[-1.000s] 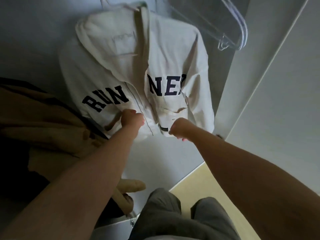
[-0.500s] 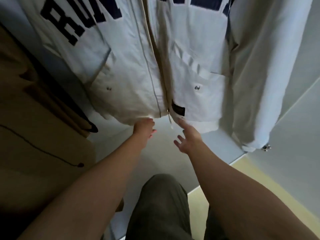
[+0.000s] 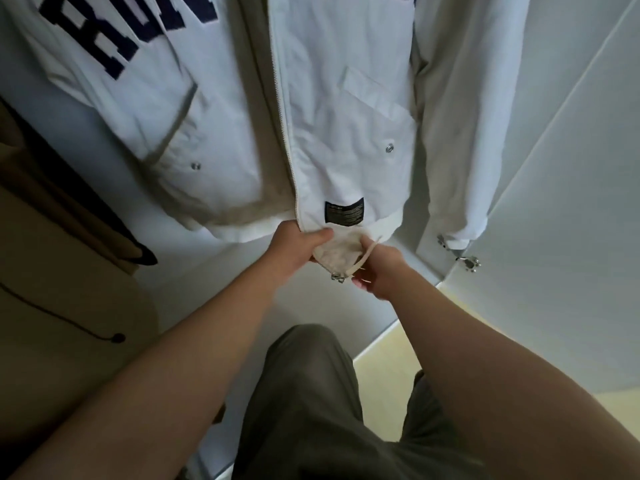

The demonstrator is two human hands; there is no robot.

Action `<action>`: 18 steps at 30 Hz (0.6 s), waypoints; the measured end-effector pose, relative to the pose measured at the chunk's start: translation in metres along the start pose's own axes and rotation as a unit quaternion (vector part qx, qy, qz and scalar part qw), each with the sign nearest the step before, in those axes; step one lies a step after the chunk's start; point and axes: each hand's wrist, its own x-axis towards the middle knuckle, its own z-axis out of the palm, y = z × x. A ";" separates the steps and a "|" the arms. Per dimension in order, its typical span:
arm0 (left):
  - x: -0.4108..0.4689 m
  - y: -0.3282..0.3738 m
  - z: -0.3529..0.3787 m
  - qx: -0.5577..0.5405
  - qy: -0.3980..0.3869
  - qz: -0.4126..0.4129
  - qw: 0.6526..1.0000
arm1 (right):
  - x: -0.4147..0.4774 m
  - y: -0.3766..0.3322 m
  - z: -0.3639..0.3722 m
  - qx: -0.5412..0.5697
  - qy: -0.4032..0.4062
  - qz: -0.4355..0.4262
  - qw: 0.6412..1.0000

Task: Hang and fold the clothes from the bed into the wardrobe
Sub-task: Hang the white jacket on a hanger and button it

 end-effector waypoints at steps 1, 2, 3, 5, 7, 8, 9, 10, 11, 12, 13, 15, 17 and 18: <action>-0.002 0.001 0.001 0.012 0.014 0.003 1.000 | -0.005 0.004 -0.003 -0.013 0.002 0.007 1.000; -0.003 0.003 0.002 0.028 0.021 0.004 0.999 | -0.010 0.006 -0.006 -0.022 -0.002 0.013 1.000; -0.005 0.006 0.001 0.044 0.024 0.005 0.999 | -0.014 0.008 -0.009 -0.027 -0.011 0.014 0.999; -0.005 0.011 0.001 0.042 0.025 -0.002 0.999 | -0.016 0.006 -0.016 -0.034 -0.043 0.009 0.998; -0.007 0.014 0.002 0.010 0.032 -0.011 0.999 | -0.017 0.003 -0.020 -0.052 -0.106 -0.004 0.993; -0.008 0.014 0.004 -0.007 0.034 -0.015 0.999 | -0.017 0.002 -0.019 -0.071 -0.136 -0.014 0.988; -0.010 0.013 0.005 -0.029 0.033 -0.020 0.999 | -0.019 0.003 -0.016 -0.101 -0.160 -0.023 0.982; -0.012 0.014 0.007 -0.051 0.030 -0.027 0.998 | -0.021 0.004 -0.013 -0.135 -0.176 -0.030 0.975; -0.014 0.014 0.008 -0.071 0.027 -0.033 0.997 | -0.022 0.008 -0.010 -0.165 -0.184 -0.035 0.968; -0.015 0.014 0.008 -0.085 0.024 -0.041 0.995 | -0.023 0.012 -0.008 -0.185 -0.189 -0.038 0.964; -0.016 0.015 0.008 -0.096 0.021 -0.047 0.994 | -0.023 0.016 -0.006 -0.193 -0.198 -0.040 0.960; -0.016 0.018 0.006 -0.103 0.013 -0.053 0.993 | -0.024 0.022 -0.003 -0.172 -0.211 -0.040 0.961; -0.012 0.017 0.005 -0.092 0.010 -0.042 0.995 | -0.023 0.028 -0.003 -0.148 -0.185 -0.065 0.969; -0.011 0.015 0.005 -0.078 0.018 -0.033 0.996 | -0.022 0.030 -0.002 -0.147 -0.164 -0.084 0.972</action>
